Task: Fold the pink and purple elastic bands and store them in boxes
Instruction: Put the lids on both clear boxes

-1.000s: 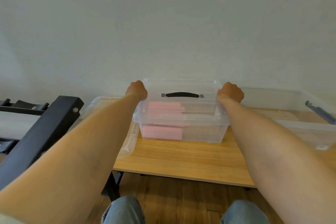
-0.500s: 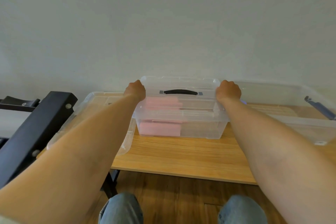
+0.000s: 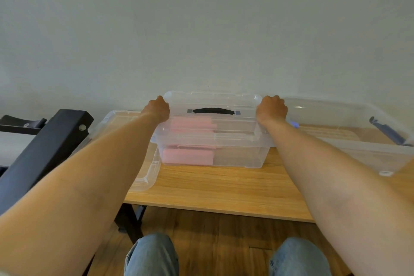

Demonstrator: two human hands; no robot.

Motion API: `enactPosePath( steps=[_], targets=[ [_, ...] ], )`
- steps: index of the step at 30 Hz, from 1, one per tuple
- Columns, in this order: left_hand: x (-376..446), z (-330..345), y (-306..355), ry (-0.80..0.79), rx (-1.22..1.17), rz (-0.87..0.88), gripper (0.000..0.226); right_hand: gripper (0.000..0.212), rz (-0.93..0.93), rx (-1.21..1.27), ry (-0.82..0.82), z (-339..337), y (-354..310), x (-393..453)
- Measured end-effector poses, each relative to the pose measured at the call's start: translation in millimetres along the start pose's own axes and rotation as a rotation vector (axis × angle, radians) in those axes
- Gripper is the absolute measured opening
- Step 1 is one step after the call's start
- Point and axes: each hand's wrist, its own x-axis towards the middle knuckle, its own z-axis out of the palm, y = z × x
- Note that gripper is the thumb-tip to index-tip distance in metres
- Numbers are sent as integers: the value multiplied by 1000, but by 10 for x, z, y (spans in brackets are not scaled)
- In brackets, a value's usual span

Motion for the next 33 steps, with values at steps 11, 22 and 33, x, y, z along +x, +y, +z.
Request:
enactPosePath(
  steps=[11,22,33],
  targets=[
    [-1,-69,-53,-300,-283,-251,69,31,53,121,-80,-15,56,-2],
    [-19,-29,-36,-89,-195,-254,72,74,133,316,-274,-57,122,86],
    [-51,-27,76,20,-58,-181,63,59,133,413,-341,-10,201,135]
  ],
)
